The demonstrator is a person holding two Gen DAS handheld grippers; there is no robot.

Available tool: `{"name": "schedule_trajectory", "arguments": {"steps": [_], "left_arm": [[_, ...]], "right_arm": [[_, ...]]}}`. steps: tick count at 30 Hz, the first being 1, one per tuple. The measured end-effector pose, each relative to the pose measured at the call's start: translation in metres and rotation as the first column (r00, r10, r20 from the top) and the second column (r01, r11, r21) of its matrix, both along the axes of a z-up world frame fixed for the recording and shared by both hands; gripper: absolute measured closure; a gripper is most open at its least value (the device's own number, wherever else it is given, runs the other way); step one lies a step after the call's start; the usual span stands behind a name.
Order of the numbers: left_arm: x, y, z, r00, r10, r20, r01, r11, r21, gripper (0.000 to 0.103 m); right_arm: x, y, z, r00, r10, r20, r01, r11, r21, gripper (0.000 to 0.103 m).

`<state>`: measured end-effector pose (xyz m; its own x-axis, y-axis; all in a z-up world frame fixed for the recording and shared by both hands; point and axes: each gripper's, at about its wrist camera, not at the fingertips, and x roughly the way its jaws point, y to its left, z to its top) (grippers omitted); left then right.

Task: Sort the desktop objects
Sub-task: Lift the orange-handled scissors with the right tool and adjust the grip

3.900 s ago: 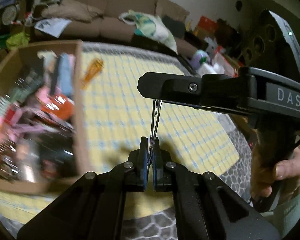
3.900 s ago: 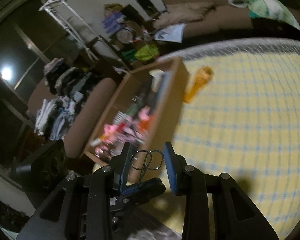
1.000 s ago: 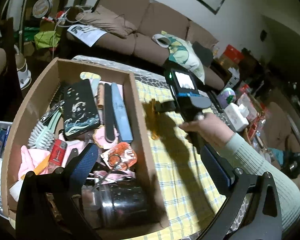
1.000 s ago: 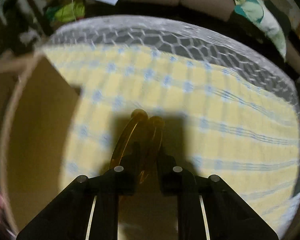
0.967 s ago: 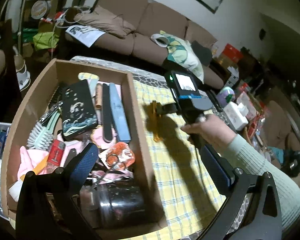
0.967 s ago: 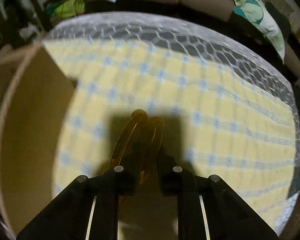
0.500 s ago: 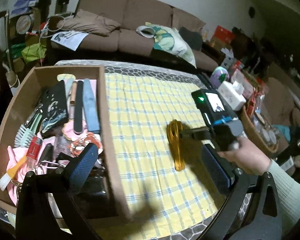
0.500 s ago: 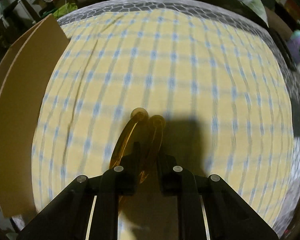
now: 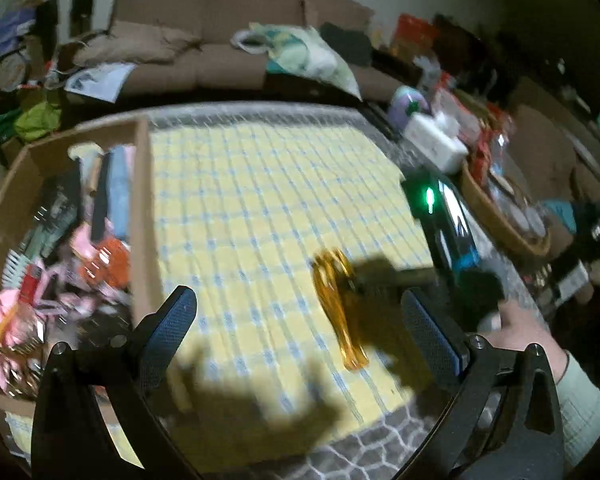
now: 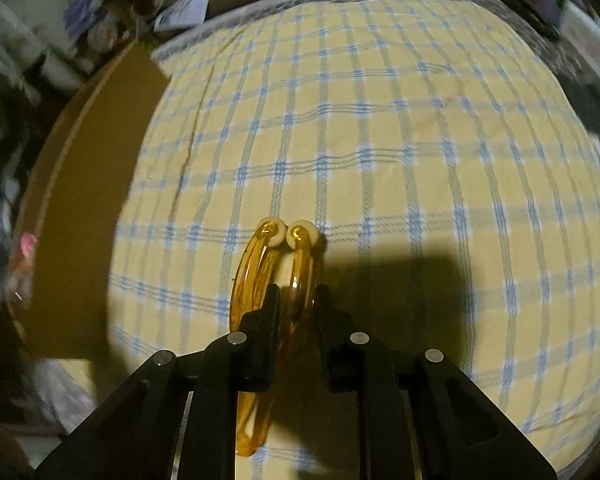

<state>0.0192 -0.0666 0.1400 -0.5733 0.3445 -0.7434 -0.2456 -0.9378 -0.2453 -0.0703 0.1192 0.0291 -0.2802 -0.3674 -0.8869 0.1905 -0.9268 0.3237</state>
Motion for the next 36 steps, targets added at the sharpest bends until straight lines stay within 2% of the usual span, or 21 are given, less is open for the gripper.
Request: {"name": "schedule_trajectory", "arguments": {"steps": [3,6,11,14,16,19,24,30,32,33,36], "left_arm": [[0.009,0.015,-0.01,0.998,-0.05,0.044,0.05,0.999,0.012,0.007],[0.012,0.033,-0.024,0.995,-0.072,0.071,0.074,0.997,-0.03,0.007],[0.006,0.058,-0.056,0.991,-0.063,0.116,0.075,0.992,-0.101,0.014],[0.0,0.069,-0.073,0.993,-0.039,0.115,0.057,0.986,-0.157,0.032],[-0.005,0.071,-0.088,0.99,-0.024,0.136,0.048,0.983,-0.176,0.049],[-0.011,0.068,-0.101,0.985,0.005,0.172,0.02,0.989,-0.147,0.05],[-0.011,0.075,-0.108,0.986,0.004,0.164,0.025,0.984,-0.177,0.051],[-0.012,0.075,-0.109,0.986,0.006,0.164,0.016,0.991,-0.13,0.051],[-0.011,0.077,-0.109,0.987,0.003,0.161,0.018,0.992,-0.126,0.055],[-0.012,0.078,-0.108,0.986,-0.001,0.167,0.02,0.994,-0.11,0.062],[-0.016,0.075,-0.111,0.983,0.009,0.182,0.003,0.998,-0.066,0.063]], "right_arm": [[-0.003,0.01,0.0,0.999,-0.04,0.006,0.041,0.998,-0.056,0.085],[-0.008,0.011,0.003,0.999,-0.044,0.001,0.044,0.996,-0.075,0.085],[-0.021,0.002,0.007,0.999,-0.031,-0.023,0.03,0.999,-0.04,0.085],[-0.03,-0.005,0.0,1.0,-0.018,-0.017,0.018,1.0,-0.019,0.085],[-0.03,-0.007,-0.003,1.0,-0.012,-0.017,0.012,1.0,-0.001,0.085],[-0.03,-0.006,-0.005,1.0,-0.01,-0.015,0.01,1.0,0.004,0.085],[-0.028,-0.005,-0.008,1.0,-0.006,0.003,0.006,1.0,-0.026,0.085],[-0.026,-0.009,-0.009,1.0,0.0,-0.003,0.0,1.0,0.005,0.084],[-0.026,-0.01,-0.01,1.0,0.001,-0.012,-0.001,1.0,0.016,0.084],[-0.026,-0.011,-0.01,1.0,0.002,-0.014,-0.001,1.0,0.02,0.084],[-0.025,-0.016,-0.009,0.999,0.011,-0.037,-0.009,0.998,0.056,0.084]]}}
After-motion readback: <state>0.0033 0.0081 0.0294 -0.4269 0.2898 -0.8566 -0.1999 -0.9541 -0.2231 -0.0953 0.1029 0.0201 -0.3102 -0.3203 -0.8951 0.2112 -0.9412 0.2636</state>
